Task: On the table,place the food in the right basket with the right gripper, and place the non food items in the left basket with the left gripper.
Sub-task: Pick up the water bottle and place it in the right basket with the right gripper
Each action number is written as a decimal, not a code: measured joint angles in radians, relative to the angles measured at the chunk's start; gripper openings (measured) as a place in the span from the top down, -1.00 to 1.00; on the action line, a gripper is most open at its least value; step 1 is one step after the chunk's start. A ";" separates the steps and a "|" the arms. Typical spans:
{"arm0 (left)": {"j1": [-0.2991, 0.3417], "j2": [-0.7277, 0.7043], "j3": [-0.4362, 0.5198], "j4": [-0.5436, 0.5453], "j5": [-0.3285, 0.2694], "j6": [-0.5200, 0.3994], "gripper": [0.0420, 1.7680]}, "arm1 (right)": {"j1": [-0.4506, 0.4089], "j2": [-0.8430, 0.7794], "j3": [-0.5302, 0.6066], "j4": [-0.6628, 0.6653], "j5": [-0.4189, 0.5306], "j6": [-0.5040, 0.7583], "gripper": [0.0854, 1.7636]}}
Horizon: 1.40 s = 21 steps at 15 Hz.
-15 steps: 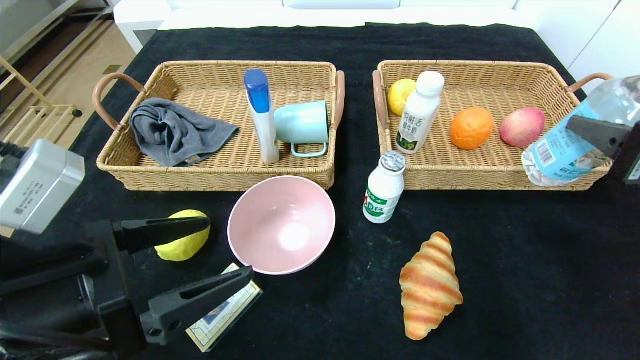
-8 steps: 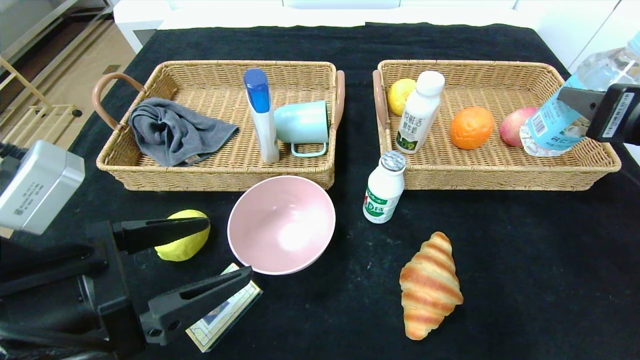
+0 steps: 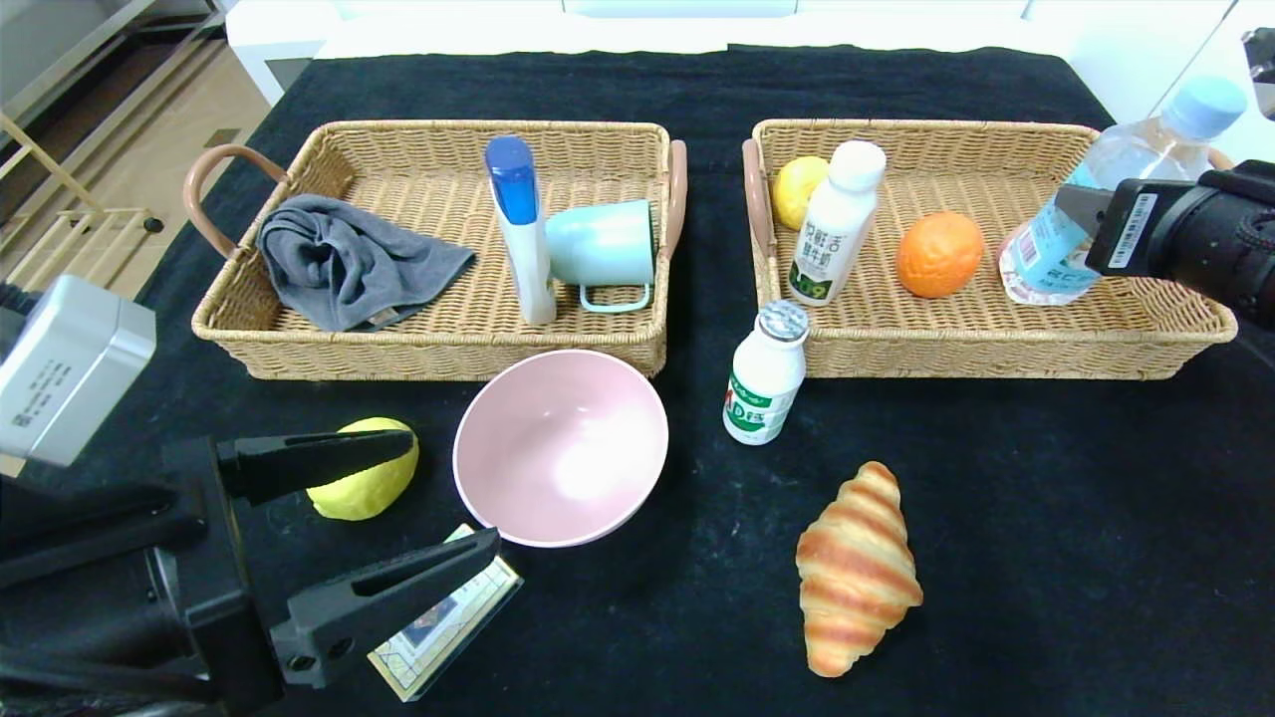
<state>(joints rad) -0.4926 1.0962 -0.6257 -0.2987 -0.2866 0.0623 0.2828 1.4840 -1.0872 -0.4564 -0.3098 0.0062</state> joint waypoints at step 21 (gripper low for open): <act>0.000 -0.011 0.000 0.000 -0.002 0.000 -0.94 | 0.013 0.059 0.024 -0.032 -0.004 0.015 -0.59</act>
<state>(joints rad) -0.4926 1.0851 -0.6257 -0.2987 -0.2885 0.0626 0.2957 1.5428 -1.0630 -0.4881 -0.3140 0.0215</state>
